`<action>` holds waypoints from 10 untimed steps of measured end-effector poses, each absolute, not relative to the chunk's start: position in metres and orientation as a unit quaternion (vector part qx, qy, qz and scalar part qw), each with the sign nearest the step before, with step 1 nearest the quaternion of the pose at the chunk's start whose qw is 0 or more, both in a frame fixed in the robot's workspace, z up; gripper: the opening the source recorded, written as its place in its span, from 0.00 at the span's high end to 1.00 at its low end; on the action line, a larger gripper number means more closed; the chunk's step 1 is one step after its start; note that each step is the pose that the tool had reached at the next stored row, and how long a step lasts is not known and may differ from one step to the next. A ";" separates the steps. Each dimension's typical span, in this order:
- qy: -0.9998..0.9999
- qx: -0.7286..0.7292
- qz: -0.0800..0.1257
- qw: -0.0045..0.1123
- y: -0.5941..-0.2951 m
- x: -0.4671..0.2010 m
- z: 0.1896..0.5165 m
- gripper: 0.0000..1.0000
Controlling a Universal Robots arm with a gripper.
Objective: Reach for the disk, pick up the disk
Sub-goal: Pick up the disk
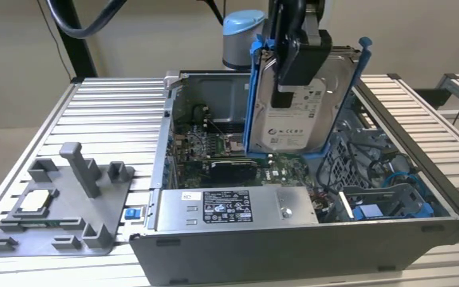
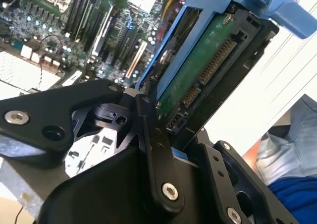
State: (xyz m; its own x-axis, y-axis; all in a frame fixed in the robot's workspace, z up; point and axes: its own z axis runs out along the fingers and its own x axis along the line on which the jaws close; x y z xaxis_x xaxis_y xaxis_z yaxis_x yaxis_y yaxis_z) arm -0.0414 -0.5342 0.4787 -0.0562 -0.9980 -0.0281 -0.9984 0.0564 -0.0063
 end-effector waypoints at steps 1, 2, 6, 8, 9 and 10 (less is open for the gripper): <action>0.727 -0.687 0.007 0.012 -0.537 -0.040 0.479 1.00; 0.727 -0.687 0.007 0.012 -0.539 -0.039 0.479 1.00; 0.727 -0.687 0.008 0.012 -0.548 -0.036 0.479 1.00; 0.727 -0.687 0.008 0.012 -0.553 -0.034 0.479 1.00; 0.727 -0.687 0.008 0.012 -0.555 -0.033 0.479 1.00; 0.727 -0.687 0.008 0.012 -0.557 -0.032 0.479 1.00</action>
State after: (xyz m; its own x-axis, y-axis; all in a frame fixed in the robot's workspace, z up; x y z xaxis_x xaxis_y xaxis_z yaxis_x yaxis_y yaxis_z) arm -0.0318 -0.5574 0.4788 -0.0562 -0.9980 -0.0284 -0.9984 0.0564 -0.0051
